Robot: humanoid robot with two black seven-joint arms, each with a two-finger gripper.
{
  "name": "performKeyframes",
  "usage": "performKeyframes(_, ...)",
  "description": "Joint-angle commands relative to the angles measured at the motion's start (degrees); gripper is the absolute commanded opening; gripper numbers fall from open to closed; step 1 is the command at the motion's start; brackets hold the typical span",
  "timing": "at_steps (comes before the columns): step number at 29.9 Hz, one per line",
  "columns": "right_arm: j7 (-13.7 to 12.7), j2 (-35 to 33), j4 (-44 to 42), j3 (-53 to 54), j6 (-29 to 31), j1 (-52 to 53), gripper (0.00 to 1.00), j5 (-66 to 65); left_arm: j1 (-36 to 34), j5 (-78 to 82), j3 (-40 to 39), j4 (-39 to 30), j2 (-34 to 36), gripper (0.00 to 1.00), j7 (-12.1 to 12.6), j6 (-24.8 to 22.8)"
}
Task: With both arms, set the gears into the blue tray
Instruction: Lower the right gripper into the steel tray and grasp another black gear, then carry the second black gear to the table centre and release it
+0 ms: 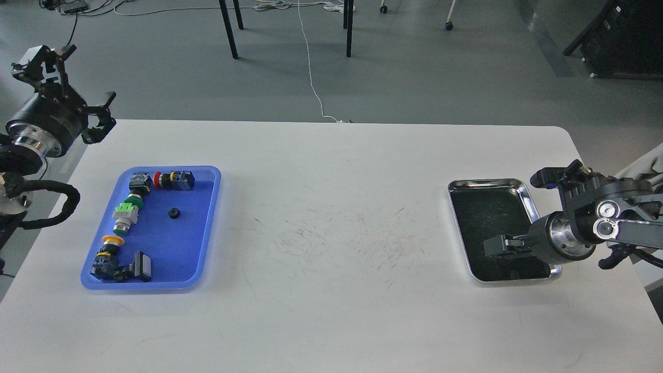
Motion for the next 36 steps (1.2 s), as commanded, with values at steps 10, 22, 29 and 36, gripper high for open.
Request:
performKeyframes(10, 0.08, 5.18, -6.37, 0.13, -0.09, -2.78, 0.97, -0.13, -0.08, 0.27, 0.05, 0.18, 0.06, 0.98, -0.04, 0.07)
performKeyframes(22, 0.26, 7.20, -8.65, 0.13, 0.00, -3.22, 0.61, -0.04, -0.08, 0.36, 0.05, 0.18, 0.67, 0.98, -0.13, 0.07)
performKeyframes(29, 0.26, 7.64, -8.57, 0.13, 0.17, -3.05, 0.30, 0.05, -0.08, 0.36, 0.05, 0.18, 1.03, 0.98, -0.13, 0.07)
performKeyframes(36, 0.35, 7.29, -8.39, 0.21, 2.37, -2.52, 0.02, 0.14, -0.08, 0.36, 0.05, 0.26, 1.03, 0.98, -0.04, 0.07)
